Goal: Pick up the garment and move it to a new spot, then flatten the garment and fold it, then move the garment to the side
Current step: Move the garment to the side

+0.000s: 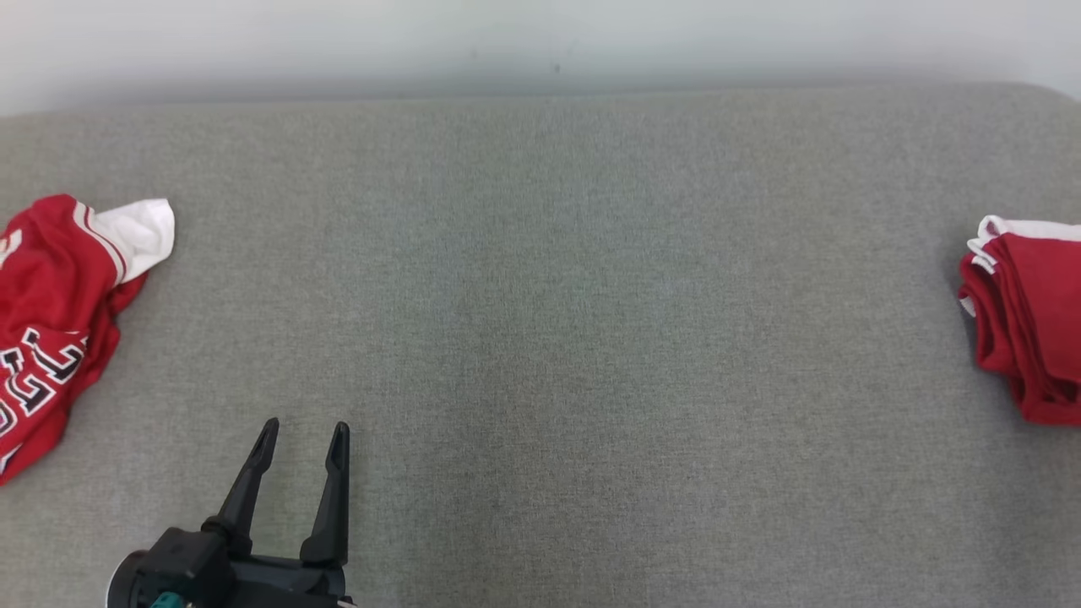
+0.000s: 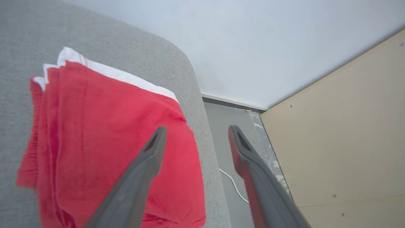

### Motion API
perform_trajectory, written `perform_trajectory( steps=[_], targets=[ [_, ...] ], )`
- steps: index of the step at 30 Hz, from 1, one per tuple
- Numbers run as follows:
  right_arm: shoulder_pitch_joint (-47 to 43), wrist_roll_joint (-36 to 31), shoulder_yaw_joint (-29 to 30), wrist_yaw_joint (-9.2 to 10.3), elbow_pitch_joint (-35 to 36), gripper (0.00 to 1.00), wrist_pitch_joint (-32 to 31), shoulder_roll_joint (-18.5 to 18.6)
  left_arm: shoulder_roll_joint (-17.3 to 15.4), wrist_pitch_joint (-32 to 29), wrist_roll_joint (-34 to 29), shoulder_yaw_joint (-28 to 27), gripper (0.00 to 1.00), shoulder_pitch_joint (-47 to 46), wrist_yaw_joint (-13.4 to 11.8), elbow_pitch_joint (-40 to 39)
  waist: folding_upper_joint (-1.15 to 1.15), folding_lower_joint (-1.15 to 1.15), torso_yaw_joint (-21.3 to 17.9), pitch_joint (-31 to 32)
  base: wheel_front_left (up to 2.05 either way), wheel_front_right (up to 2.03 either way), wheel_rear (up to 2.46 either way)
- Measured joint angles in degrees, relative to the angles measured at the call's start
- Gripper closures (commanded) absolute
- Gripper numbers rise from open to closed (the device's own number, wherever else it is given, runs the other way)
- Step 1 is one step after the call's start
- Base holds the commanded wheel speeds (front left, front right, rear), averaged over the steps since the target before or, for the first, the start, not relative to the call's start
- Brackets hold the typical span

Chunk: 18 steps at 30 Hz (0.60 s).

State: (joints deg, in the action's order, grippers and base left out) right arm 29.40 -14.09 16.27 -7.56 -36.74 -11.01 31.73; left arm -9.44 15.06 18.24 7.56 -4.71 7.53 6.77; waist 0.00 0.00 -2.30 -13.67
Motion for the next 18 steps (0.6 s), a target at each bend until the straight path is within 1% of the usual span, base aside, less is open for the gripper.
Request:
perform_trajectory(
  steps=[3, 5, 7, 10, 14, 18],
  targets=[
    [-0.27, 3.31, -0.63, 0.00, -0.55, 0.00, 2.78, -2.48, 0.13, 0.00, 0.20, -0.09, 0.00, 0.23, 0.00, 0.58, 0.00, 0.00, 0.05, 1.56, 0.00, 0.00, 0.00],
    [-1.58, 7.36, -0.88, 0.00, -0.59, 0.00, 5.32, -4.45, 0.58, 0.00, 1.20, -0.38, 0.00, 1.20, -0.01, 1.43, -0.01, 0.00, 0.13, 2.87, 0.00, 0.00, 0.00],
    [-3.95, 11.66, -1.10, 0.00, -0.01, 0.00, 7.67, -6.95, 0.92, -0.01, 1.75, -0.58, 0.00, 2.49, -0.02, 2.18, -0.01, -0.01, 0.22, 4.37, 0.00, 0.00, 0.00],
    [-8.14, 16.84, -2.10, 0.00, 2.23, 0.00, 10.69, -11.72, 1.09, 0.00, 2.09, -0.78, 0.00, 3.89, -0.02, 3.42, -0.01, -0.01, 0.36, 6.86, 0.00, 0.00, 0.00],
    [-14.52, 19.19, -3.66, 0.00, 7.35, 0.00, 14.22, -16.35, 1.05, -0.01, 2.47, -1.20, 0.00, 5.71, -0.12, 4.49, -0.01, -0.01, 0.57, 10.31, 0.00, 0.00, 0.00],
    [-19.23, 21.11, -4.57, 0.00, 13.49, 0.00, 17.61, -21.74, 0.88, 0.00, 2.71, -3.12, 0.00, 6.95, -1.07, 4.50, -0.01, -0.01, 0.77, 13.34, 0.00, 0.00, 0.00]
  ],
)
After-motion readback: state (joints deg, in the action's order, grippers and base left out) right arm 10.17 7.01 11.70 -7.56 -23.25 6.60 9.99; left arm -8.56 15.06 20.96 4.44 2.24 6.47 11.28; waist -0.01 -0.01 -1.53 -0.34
